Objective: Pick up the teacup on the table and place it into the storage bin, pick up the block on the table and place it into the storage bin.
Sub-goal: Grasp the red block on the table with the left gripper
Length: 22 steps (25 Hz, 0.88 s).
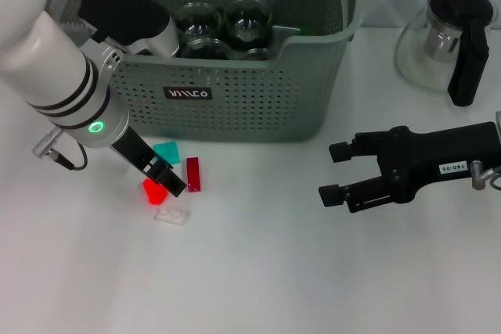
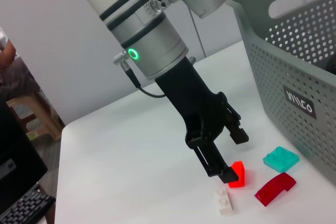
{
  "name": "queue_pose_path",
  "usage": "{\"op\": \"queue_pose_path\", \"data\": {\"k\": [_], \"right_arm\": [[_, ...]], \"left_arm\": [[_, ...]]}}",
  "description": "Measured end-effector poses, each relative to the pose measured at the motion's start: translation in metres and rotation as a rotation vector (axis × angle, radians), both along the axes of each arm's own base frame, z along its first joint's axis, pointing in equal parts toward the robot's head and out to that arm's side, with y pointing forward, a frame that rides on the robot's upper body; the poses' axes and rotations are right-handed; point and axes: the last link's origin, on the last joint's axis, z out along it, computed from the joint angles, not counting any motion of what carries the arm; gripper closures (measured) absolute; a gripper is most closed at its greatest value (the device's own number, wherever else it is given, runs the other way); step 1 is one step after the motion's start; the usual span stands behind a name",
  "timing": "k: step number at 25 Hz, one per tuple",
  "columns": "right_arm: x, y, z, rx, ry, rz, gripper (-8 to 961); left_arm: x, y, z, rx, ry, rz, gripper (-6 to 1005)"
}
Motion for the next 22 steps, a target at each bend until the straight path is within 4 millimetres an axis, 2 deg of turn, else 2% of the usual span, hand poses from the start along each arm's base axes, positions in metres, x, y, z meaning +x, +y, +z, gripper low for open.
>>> {"op": "queue_pose_path", "data": {"k": [22], "right_arm": [[0.000, -0.007, -0.007, -0.057, -0.026, 0.043, 7]], "left_arm": [[-0.014, 0.002, -0.008, 0.009, 0.012, 0.010, 120]]}}
